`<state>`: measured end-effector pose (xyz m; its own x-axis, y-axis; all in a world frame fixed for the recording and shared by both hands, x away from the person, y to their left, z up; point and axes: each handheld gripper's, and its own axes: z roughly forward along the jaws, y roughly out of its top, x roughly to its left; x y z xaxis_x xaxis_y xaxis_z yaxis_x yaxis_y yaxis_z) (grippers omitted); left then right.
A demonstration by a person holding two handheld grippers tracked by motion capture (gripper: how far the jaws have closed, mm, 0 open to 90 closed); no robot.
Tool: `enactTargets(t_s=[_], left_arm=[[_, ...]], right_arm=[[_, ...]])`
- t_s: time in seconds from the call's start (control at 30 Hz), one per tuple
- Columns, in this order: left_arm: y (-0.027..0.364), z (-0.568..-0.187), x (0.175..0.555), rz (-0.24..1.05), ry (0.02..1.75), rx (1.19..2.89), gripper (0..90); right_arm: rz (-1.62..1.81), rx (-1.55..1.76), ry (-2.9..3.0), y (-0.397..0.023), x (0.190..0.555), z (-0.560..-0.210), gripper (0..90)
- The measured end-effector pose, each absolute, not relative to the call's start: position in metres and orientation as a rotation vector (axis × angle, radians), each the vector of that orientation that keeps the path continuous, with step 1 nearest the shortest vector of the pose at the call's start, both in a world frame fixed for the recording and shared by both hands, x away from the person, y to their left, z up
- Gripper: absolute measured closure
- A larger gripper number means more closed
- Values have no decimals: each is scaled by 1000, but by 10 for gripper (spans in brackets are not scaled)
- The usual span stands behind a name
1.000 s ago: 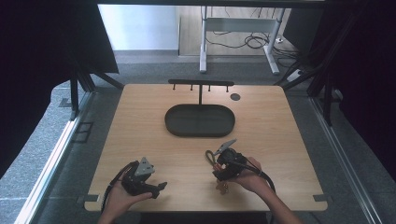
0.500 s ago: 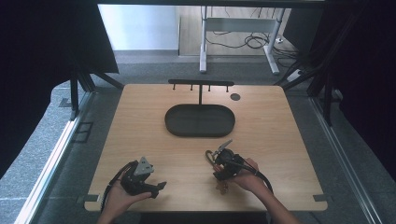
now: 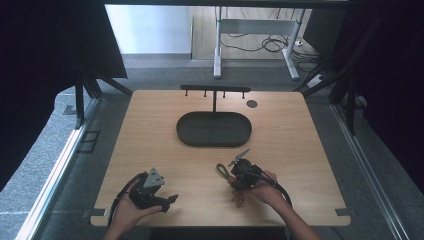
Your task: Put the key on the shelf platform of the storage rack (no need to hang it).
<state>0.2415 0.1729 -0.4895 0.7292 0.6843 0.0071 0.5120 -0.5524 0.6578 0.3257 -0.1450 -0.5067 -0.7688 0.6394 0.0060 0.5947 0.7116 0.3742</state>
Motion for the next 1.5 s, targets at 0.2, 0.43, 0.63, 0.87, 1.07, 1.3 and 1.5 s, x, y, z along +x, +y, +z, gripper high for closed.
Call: enactTargets(t_s=[0.2, 0.43, 0.63, 0.87, 1.07, 1.3, 1.5], left_arm=[[174, -489, 241, 348, 910, 2277, 204], [172, -488, 241, 351, 905, 2281, 204], [173, -488, 241, 349, 907, 2281, 204], [173, -488, 241, 353, 903, 2281, 204], [173, -488, 241, 350, 905, 2280, 204], [174, -488, 241, 349, 909, 2279, 204], [173, -488, 241, 348, 906, 2282, 204]], right_arm=[[543, 995, 2817, -146, 326, -504, 667], [577, 960, 2813, -148, 323, -492, 675], [586, 950, 2807, -149, 323, -482, 677], [609, 923, 2793, -151, 323, -466, 678], [614, 914, 2773, -151, 325, -455, 678], [611, 874, 2781, -148, 330, -446, 678], [598, 847, 2786, -146, 332, -441, 678]])
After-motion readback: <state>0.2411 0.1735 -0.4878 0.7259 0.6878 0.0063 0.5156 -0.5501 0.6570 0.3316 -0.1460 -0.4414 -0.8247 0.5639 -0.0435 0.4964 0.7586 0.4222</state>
